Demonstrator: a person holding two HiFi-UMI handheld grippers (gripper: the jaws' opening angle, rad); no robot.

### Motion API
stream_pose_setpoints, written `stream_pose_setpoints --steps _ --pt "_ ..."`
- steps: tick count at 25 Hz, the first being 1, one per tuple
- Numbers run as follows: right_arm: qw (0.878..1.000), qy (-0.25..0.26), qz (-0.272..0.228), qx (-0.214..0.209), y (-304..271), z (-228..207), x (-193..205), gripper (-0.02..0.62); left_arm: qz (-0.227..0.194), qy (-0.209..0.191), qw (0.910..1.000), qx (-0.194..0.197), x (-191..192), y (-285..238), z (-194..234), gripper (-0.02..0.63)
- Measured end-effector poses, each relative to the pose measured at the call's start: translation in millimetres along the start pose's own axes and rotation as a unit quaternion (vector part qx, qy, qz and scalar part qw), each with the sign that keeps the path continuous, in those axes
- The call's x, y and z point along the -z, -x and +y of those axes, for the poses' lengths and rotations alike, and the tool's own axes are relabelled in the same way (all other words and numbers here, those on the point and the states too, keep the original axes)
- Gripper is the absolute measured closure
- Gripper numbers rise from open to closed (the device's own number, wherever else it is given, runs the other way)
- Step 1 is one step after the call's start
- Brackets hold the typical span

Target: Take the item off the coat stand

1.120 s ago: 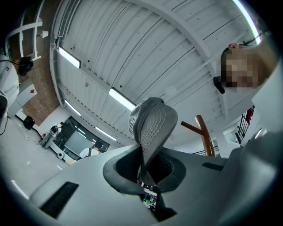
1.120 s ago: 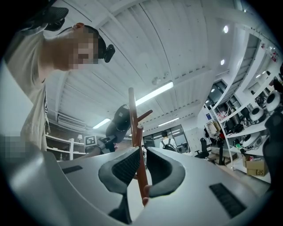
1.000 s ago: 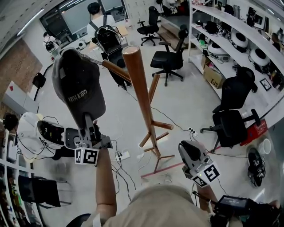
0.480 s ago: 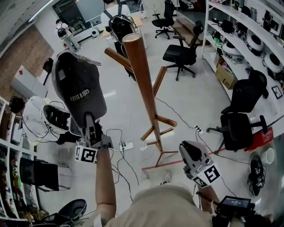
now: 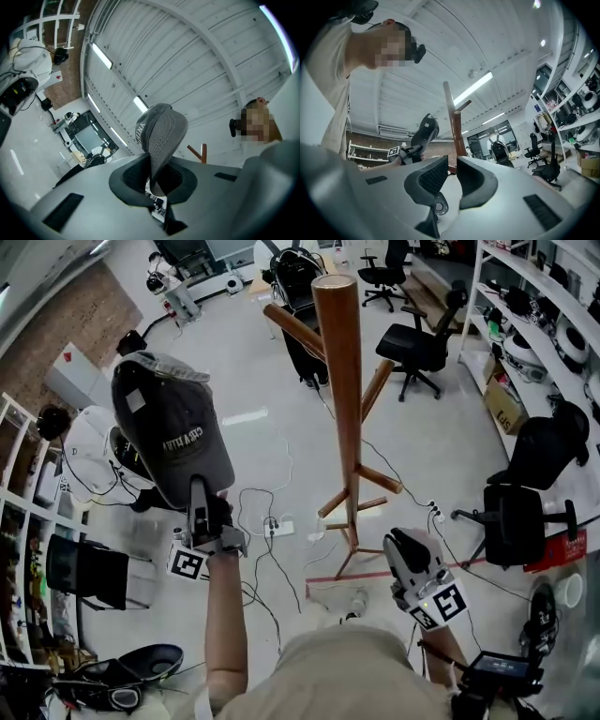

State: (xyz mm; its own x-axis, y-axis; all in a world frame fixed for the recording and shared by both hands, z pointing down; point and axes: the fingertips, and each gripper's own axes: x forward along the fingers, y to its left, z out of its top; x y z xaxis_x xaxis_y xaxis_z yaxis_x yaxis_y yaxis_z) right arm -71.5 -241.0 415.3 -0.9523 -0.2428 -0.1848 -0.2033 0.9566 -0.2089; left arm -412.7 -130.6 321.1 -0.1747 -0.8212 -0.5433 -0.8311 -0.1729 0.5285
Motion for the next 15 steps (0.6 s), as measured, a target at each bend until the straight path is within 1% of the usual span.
stream_pose_setpoints --steps 2,7,11,15 --pt "1.000 0.003 -0.001 0.000 -4.3 8.9 4.9 0.540 -0.009 0.022 0.9997 0.000 -4.1 17.9 6.5 0.572" --pt "1.000 0.006 0.001 -0.005 -10.8 19.4 12.7 0.540 -0.008 0.041 0.9991 -0.003 -3.6 47.7 15.4 0.572" --pt "1.000 0.017 0.013 0.009 -10.6 24.8 18.5 0.540 0.001 0.060 0.9982 -0.007 1.0 70.2 20.0 0.572" --pt "0.999 0.022 0.010 0.024 -10.1 36.7 19.6 0.540 0.011 0.078 0.9968 -0.008 1.9 92.9 23.7 0.572"
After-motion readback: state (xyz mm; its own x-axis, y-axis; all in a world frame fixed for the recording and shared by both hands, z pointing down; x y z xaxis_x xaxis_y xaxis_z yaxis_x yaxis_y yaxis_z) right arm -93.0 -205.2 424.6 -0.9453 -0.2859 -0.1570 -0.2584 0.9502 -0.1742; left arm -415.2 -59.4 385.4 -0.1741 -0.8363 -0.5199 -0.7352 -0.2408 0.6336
